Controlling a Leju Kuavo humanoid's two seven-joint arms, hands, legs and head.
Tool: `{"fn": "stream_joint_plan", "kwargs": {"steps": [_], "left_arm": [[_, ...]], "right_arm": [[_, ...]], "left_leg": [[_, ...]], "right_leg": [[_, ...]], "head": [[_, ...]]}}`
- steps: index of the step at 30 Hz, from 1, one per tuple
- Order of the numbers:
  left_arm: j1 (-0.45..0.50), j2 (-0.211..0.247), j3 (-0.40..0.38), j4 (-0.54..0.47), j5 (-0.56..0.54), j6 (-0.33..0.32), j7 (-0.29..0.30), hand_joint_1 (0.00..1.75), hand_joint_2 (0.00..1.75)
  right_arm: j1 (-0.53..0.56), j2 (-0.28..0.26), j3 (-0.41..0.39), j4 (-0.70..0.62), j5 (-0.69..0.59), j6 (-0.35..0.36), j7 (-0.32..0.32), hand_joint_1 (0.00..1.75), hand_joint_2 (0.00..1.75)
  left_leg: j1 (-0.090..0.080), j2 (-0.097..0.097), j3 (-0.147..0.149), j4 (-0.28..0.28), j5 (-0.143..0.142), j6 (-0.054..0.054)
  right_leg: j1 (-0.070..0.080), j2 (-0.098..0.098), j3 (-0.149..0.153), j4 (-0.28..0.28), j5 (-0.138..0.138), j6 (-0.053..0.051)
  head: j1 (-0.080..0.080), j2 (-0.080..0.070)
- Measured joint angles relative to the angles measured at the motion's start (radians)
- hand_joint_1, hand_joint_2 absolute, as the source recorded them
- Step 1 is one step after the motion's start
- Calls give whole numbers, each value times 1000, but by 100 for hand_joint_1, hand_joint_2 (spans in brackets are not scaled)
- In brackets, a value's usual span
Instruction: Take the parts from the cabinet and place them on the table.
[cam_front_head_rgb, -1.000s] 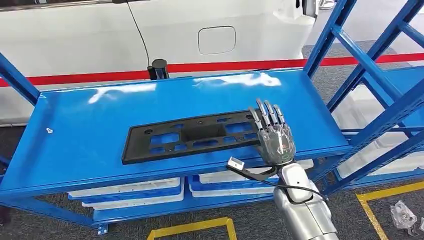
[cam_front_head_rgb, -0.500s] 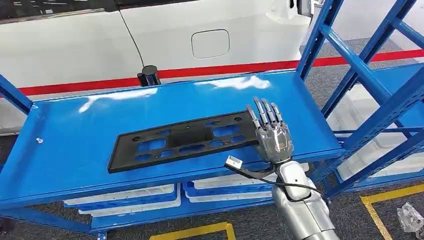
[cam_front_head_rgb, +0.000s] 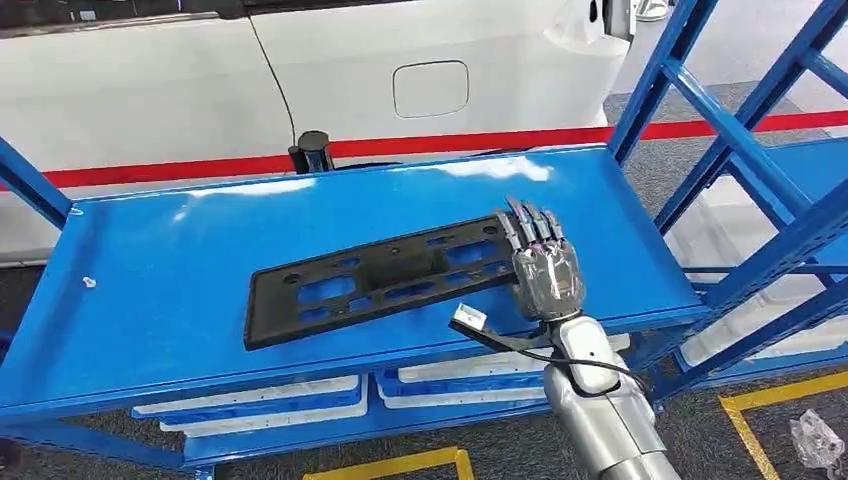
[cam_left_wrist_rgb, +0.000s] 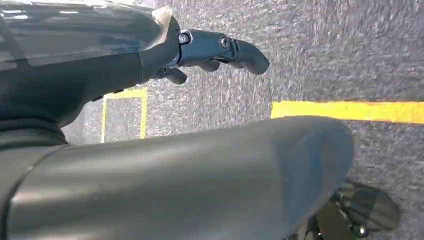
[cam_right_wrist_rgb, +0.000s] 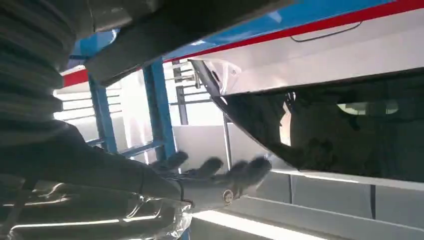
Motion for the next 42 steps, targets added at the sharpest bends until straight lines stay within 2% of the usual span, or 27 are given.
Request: {"fn": "stream_joint_plan", "kwargs": {"steps": [3, 5, 6, 8, 10, 13, 15, 16, 18, 23, 25, 26, 27, 29, 33, 39, 40, 42], "left_arm": [[0, 0, 0, 0, 0, 2, 0, 0, 0], [0, 0, 0, 0, 0, 2, 0, 0, 0], [0, 0, 0, 0, 0, 2, 0, 0, 0], [0, 0, 0, 0, 0, 2, 0, 0, 0], [0, 0, 0, 0, 0, 2, 0, 0, 0], [0, 0, 0, 0, 0, 2, 0, 0, 0], [0, 0, 0, 0, 0, 3, 0, 0, 0], [0, 0, 0, 0, 0, 3, 0, 0, 0], [0, 0, 0, 0, 0, 4, -1, 0, 0], [0, 0, -1, 0, -3, 3, -10, 0, 0], [0, 1, -2, 0, -7, -2, -14, 0, 0], [0, 1, -3, 0, -10, -5, -16, 0, 0], [0, 2, -4, 0, -10, -7, -17, 0, 0], [0, 2, -5, 0, -10, -8, -18, 0, 0], [0, 3, -5, 0, -9, -14, -21, 0, 0], [0, 3, -5, 0, -6, -18, -30, 0, 0], [0, 3, -5, 0, -6, -18, -32, 0, 175], [0, 3, -6, 0, -6, -19, -35, 0, 175]], "right_arm": [[-13, 0, 0, 23, -2, 1, 0, 63, 175], [-18, 0, 0, 40, -2, 1, 0, 63, 175], [-18, 0, 0, 41, -2, 1, 0, 70, 175], [-18, 0, 0, 43, -2, 1, 0, 134, 175], [-19, 0, 0, 45, -2, 1, 0, 148, 175], [-21, 0, 0, 52, -10, 1, 0, 147, 175], [-23, 0, -1, 58, -17, 1, -2, 152, 175], [-24, 0, -2, 61, -18, 1, -3, 162, 175], [-25, 0, -2, 69, -19, 1, -3, 159, 175], [-35, 3, -5, 77, -17, 1, -1, 171, 175], [-34, 5, -12, 77, -11, 1, 4, 169, 175], [-34, 6, -16, 77, -10, 2, 6, 175, 175], [-34, 6, -18, 77, -9, 3, 8, 169, 175], [-34, 7, -22, 77, -10, 16, 9, 175, 175], [-35, 15, -48, 79, -30, 56, 4, 175, 175], [-61, 24, -90, 120, -94, 110, -33, 175, 175], [-67, 26, -99, 127, -100, 122, -38, 175, 175], [-77, 27, -108, 140, -106, 140, -39, 175, 175]], "left_leg": [[-3, 0, 0, 0, -1, 7], [-4, 0, 0, 1, -3, 12], [-4, 1, 0, 1, -3, 12], [-3, 1, 0, 1, -3, 12], [-2, 0, 0, 1, -3, 12], [0, 0, 0, 1, -3, 12], [0, 0, 0, 1, -3, 12], [0, 1, 0, 1, -3, 12], [0, 1, 0, 1, -3, 12], [0, 0, 1, 1, -3, 12], [0, 0, 1, 1, -3, 12], [0, 0, 1, 1, -3, 12], [0, 0, 1, 1, -3, 12], [0, 0, 2, 1, -3, 12], [0, 0, 3, 1, -3, 12], [0, 0, 7, 1, -4, 12], [0, 0, 9, 1, -5, 11], [0, 0, 13, 0, -6, 13]], "right_leg": [[-2, 0, 4, -7, 2, 4], [-3, 0, 4, -8, 3, 14], [-3, 0, 3, -8, 3, 14], [-2, 0, 4, -8, 3, 14], [-1, 0, 3, -7, 3, 14], [0, 0, 4, -7, 3, 14], [1, 0, 4, -7, 3, 14], [1, 0, 4, -7, 3, 13], [1, 0, 4, -7, 3, 13], [0, 0, 4, -7, 3, 13], [0, 0, 4, -7, 3, 13], [0, 0, 4, -7, 3, 13], [0, 0, 4, -7, 3, 13], [0, 0, 4, -7, 3, 13], [0, 0, 5, -7, 3, 13], [0, 0, 4, -8, 2, 14], [0, 0, 4, -8, 0, 16], [0, 0, 7, -8, -1, 16]], "head": [[1, 0], [1, 0], [1, 0], [0, 0], [0, 0], [1, 0], [0, 0], [1, 0], [1, 0], [1, 0], [1, 0], [0, 0], [1, 0], [1, 0], [1, 0], [1, 0], [0, 0], [1, 0]]}}
